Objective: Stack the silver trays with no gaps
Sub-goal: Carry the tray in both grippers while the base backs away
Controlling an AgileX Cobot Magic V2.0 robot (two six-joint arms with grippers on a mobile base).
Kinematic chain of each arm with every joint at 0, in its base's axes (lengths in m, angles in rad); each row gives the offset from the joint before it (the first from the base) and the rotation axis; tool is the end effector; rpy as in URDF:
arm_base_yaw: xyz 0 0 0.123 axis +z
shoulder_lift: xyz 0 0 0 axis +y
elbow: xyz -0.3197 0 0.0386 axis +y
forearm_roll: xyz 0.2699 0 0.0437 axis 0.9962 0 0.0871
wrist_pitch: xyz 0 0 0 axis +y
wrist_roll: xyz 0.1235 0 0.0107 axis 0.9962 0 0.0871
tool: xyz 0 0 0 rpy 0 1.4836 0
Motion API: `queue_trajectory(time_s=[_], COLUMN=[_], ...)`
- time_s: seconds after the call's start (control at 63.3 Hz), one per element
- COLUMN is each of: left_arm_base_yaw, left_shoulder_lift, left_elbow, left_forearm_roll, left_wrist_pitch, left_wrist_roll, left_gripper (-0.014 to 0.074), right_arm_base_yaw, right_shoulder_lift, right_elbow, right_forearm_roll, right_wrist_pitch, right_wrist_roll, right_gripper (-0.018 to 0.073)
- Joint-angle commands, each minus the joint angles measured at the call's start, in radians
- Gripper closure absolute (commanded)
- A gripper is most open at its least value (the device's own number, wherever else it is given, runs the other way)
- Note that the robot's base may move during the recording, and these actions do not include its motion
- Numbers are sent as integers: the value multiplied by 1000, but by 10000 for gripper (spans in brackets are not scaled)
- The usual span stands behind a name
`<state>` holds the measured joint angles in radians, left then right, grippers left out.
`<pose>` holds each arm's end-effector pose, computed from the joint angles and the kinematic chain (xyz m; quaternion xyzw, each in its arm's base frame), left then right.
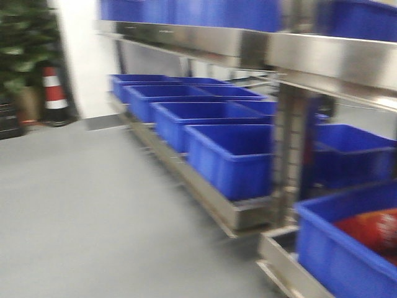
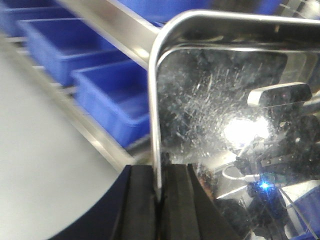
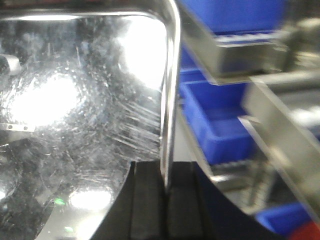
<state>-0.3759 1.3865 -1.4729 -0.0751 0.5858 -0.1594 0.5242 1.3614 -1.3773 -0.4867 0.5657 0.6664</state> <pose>0.3311 -0.1362 0.4616 0.0756 0.8330 -0.1779 0.5184 0.3191 0.1485 0.4440 -0.0461 0.8307 0.1068 0.5444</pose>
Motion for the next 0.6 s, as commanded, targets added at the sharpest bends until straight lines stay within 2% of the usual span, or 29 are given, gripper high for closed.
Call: queue_trajectory(time_s=[0.0,0.584], left_arm_base_yaw=[3,3], left_shoulder_lift=[-14,-14], left_elbow=[-16,-16], left_forearm_roll=[-7,-7], left_wrist_pitch=[-38,-38], left_wrist_roll=[-1,-1], left_gripper=[613,613], right_arm_base_yaw=[-4,-4], right_shoulder_lift=[-7,-7], right_elbow=[-8,-8], right_forearm_roll=[-26,-26], right_wrist_pitch=[-36,-36], right_wrist_roll=[-13,-13], right_gripper=[636,636])
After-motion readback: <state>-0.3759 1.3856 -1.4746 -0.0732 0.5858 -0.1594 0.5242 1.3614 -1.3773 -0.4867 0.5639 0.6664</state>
